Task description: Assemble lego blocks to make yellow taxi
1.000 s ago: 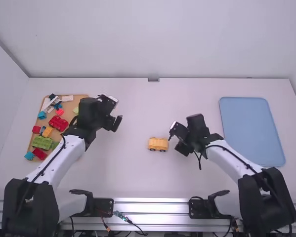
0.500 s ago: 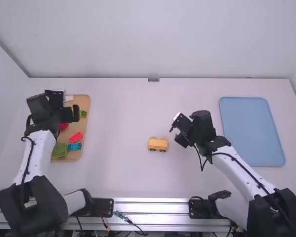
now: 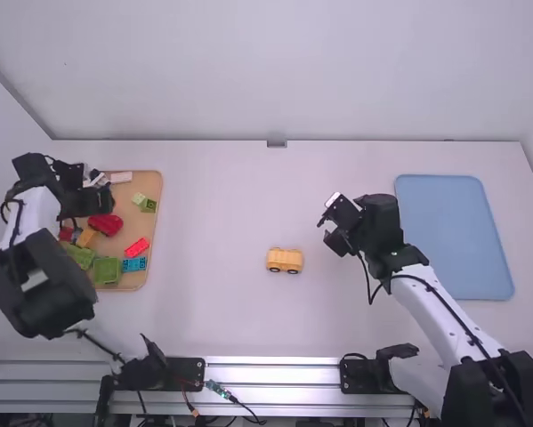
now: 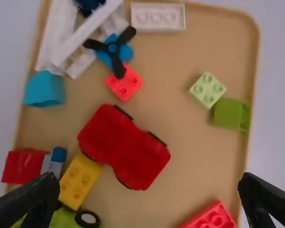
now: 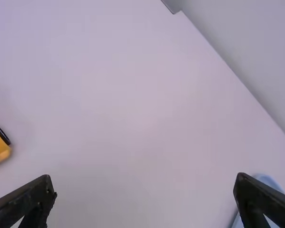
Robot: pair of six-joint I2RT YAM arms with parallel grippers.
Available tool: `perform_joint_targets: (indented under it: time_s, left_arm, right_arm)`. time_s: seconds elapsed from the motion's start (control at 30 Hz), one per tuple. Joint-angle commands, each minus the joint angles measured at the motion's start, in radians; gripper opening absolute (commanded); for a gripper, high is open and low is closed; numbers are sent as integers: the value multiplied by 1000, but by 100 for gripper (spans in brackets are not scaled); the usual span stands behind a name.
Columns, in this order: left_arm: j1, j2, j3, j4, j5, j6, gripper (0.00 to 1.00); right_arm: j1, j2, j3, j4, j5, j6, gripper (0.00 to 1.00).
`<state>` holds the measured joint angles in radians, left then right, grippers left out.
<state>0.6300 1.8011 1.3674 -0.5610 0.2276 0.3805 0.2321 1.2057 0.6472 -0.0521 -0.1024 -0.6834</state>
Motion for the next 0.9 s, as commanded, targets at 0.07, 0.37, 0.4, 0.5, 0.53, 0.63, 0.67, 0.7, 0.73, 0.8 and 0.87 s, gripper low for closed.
perform_joint_targets:
  time_s: [0.07,0.37,0.4,0.5,0.53,0.63,0.67,0.7,0.73,0.8,0.87]
  left_arm:
    - [-2,77,34,10,-191,16,91]
    - [-11,77,21,9,-323,-92,99]
    - [-4,77,15,13,-322,-72,100]
    - [0,77,0,59,-322,-42,99]
    - [0,77,-10,92,-323,-6,99]
    - [-1,77,-39,179,-315,97,84]
    - [-1,77,-43,193,-318,114,84]
    - [-2,76,-55,226,-326,148,88]
    - [-2,77,-64,260,-320,160,94]
    - [0,77,-83,322,-290,186,99]
    - [-1,77,-95,347,-228,278,99]
  right_arm:
    - [-2,-14,-6,9,-5,3,99]
    - [-3,-14,-6,74,-5,-10,99]
    - [-3,-14,-6,71,-5,-21,99]
    - [-3,-12,-6,75,-5,-23,99]
    - [-3,-12,-6,75,-5,-24,99]
    - [-2,-12,-6,78,-6,-24,99]
    - [-2,-12,-6,79,-5,-24,99]
    - [-3,-12,-6,82,-6,-24,99]
    - [-3,-12,-6,83,-5,-24,99]
    - [-3,-12,-6,82,-5,-24,99]
    - [-3,-12,-6,82,-5,-24,99]
